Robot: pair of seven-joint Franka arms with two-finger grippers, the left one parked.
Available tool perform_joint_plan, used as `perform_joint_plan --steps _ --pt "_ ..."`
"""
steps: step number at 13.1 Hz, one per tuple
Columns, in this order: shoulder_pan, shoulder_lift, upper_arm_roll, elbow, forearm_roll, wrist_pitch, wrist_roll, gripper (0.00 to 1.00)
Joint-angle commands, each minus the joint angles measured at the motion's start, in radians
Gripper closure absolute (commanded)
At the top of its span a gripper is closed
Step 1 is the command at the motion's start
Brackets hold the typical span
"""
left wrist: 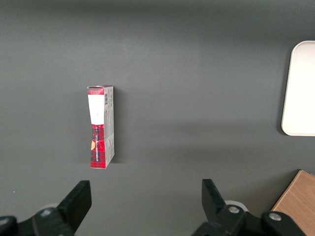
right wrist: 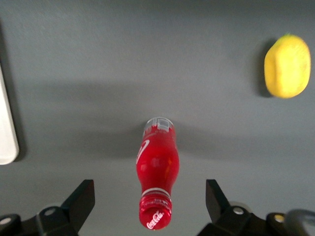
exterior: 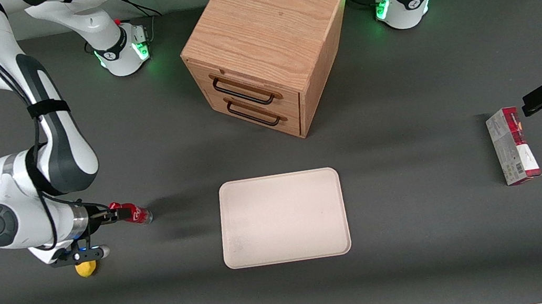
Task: Place coke bottle on tray
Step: 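Lower the open right gripper around the bottle's cap end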
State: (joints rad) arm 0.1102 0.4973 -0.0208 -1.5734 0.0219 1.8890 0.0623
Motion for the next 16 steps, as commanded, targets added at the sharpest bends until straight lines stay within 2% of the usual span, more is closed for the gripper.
perform_joint_plan --steps 1,5,14,15,16 --pt "0.000 -0.112 -0.001 -0.152 0.009 0.060 -0.025 0.00" --pt "0.000 -0.143 -0.002 -0.217 0.007 0.108 -0.029 0.00" --pt "0.000 -0.125 -0.004 -0.226 0.007 0.159 -0.030 0.01" --pt "-0.001 -0.126 -0.004 -0.226 0.006 0.162 -0.030 0.05" --pt "0.000 -0.125 -0.004 -0.227 0.004 0.162 -0.030 0.33"
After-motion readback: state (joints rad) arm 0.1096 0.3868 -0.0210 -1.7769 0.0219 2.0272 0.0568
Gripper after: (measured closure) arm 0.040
